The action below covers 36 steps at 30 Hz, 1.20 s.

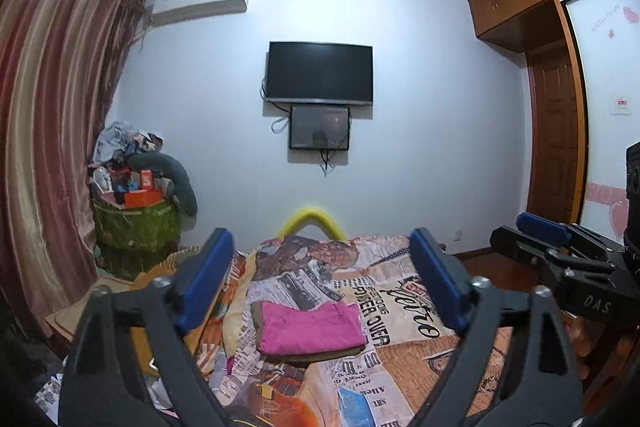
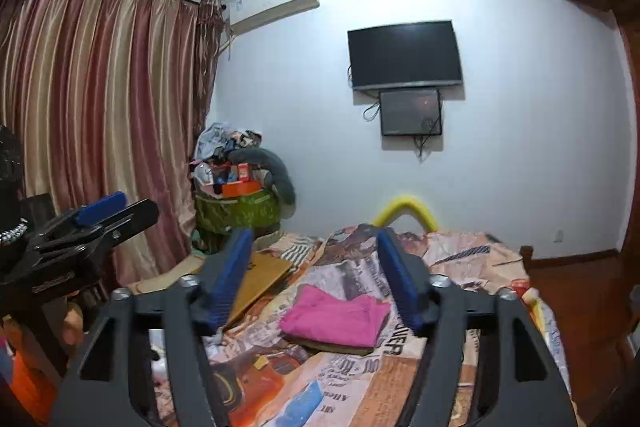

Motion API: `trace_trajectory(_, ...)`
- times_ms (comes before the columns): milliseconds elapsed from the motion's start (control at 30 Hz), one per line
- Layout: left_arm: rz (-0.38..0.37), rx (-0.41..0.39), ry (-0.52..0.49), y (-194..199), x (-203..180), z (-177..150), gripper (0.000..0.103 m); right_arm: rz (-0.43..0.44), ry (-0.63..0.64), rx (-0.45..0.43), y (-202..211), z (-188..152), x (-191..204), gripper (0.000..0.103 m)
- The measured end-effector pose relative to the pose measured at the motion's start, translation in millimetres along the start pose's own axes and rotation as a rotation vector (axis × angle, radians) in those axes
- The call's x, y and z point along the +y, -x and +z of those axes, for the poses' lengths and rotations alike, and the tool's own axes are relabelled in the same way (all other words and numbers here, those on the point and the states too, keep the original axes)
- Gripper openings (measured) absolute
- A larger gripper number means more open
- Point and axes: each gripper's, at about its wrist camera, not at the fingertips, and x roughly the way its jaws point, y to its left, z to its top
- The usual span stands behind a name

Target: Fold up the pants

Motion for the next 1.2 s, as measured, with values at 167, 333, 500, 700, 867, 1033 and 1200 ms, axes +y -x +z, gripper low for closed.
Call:
trace_trajectory(167, 0.019, -0.017, 0.002, 6.4, 0.1, -1.8, 0.103, -0.015, 0.009, -0.013, 3.5, 1.0, 3.7, 0.086)
trace_trajectory(333, 0.031, -0.008, 0.010, 7.5, -0.1, -3.8, 0.103, -0.030, 0.007, -0.020, 4.8, 0.6, 5.7, 0.103)
trace_trajectory(500, 0.035, 0.003, 0.005, 8.8, -2.8, -7.5, 0.103, -0.028, 0.017, -0.012, 5.8, -3.3, 7.4, 0.103)
trace_trajectory(700, 0.033, 0.011, -0.005, 6.6, -4.7, -11.0, 0.103, -0.034, 0.014, -0.005, 7.0, -8.2, 5.6, 0.103)
trace_trajectory(867, 0.029, 0.014, -0.007, 4.8, -6.6, -13.7, 0.103, -0.041, -0.003, -0.003, 8.3, -11.0, 1.7, 0.103)
trace_trajectory(1033, 0.021, 0.025, -0.001, 1.2, -4.4, -15.6, 0.103, -0.044, -0.026, 0.008, 9.6, -13.2, -3.1, 0.103)
trace_trajectory(1200, 0.011, 0.037, 0.000, -2.9, -3.8, -16.5, 0.103, -0.049, -0.039, 0.016, 9.2, -13.6, -6.9, 0.103)
